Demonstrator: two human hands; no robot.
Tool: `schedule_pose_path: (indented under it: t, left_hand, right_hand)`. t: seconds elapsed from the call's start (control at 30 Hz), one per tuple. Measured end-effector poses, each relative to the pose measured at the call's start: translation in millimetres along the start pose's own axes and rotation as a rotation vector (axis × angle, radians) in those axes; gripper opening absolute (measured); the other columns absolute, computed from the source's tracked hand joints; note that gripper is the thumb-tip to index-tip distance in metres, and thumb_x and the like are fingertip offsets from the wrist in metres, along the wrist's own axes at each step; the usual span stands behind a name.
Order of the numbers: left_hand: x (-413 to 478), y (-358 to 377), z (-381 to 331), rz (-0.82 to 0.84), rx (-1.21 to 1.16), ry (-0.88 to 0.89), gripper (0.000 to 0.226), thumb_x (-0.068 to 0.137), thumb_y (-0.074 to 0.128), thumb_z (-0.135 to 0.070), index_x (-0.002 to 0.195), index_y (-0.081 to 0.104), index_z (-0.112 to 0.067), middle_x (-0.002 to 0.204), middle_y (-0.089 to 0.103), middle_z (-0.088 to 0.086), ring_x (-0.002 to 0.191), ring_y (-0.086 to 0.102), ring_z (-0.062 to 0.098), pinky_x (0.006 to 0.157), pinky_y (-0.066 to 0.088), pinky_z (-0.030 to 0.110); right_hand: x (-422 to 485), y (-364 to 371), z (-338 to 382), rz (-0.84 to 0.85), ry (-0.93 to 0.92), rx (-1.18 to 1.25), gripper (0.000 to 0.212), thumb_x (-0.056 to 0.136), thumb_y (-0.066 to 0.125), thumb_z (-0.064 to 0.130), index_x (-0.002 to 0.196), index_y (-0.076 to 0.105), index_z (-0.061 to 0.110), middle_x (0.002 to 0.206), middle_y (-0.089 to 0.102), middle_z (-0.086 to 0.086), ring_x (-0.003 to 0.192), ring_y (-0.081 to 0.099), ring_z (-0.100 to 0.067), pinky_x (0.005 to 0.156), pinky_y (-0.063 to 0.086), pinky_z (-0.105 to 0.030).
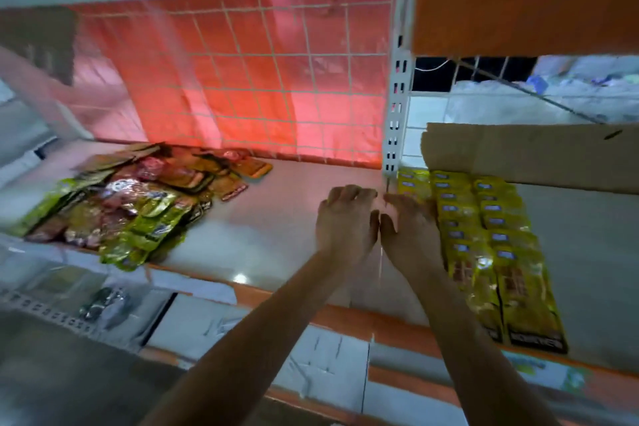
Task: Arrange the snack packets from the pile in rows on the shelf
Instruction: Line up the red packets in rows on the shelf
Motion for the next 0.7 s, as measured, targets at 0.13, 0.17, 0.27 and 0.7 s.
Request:
schedule_pose_path:
  t: [0.13, 0.17, 0.27, 0.7]
  left_hand:
    - [-15.9, -16.6, 68.4, -0.004, 0.058, -0.045, 0.035, 0.077, 0.068, -0.021, 0.111, 0.068, -0.015, 0.109, 0.068, 0.007, 0.102, 0.060, 0.032, 0.079, 0.052, 0.040]
    - [-19.3, -21.8, 84.9, -0.007, 0.075, -0.059, 0.036, 0.077, 0.068, -0.022, 0.112, 0.067, -0.015, 0.111, 0.067, 0.008, 0.103, 0.060, 0.033, 0.079, 0.051, 0.040]
    - [-28.9, -37.6, 131.3, 0.035, 0.144, -0.140, 0.044, 0.080, 0.066, -0.027, 0.123, 0.060, -0.015, 0.124, 0.059, 0.011, 0.115, 0.052, 0.035, 0.086, 0.048, 0.043]
    - [-83.8, -101.9, 269.3, -0.107, 0.375, -0.564, 0.048, 0.069, 0.076, -0.021, 0.113, 0.061, -0.007, 0.118, 0.057, 0.020, 0.108, 0.053, 0.042, 0.080, 0.049, 0.047]
  right_hand:
    - [-1.3, 50.0, 42.9, 0.075, -0.031, -0.024, 0.038, 0.087, 0.057, 0.009, 0.124, 0.060, 0.010, 0.128, 0.060, -0.008, 0.119, 0.052, -0.030, 0.102, 0.035, -0.030]
    - [-2.6, 61.4, 54.0, 0.098, -0.042, -0.028, 0.038, 0.088, 0.056, 0.009, 0.126, 0.059, 0.010, 0.130, 0.059, -0.008, 0.122, 0.051, -0.029, 0.104, 0.032, -0.029]
    - [-8.0, 92.1, 89.0, 0.159, -0.079, -0.040, 0.039, 0.088, 0.056, 0.009, 0.128, 0.057, 0.011, 0.133, 0.057, -0.007, 0.124, 0.048, -0.027, 0.106, 0.031, -0.028]
    - [-24.5, 206.7, 218.6, 0.462, -0.532, 0.068, 0.045, 0.067, 0.052, 0.009, 0.110, 0.064, 0.011, 0.121, 0.060, -0.008, 0.112, 0.051, -0.032, 0.098, 0.043, -0.042]
Point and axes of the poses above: each hand's wrist, its own x-axis towards the middle knuckle, its own y-axis out of the palm, z = x × y, the point moved 3 cm from there along x, towards the middle knuckle
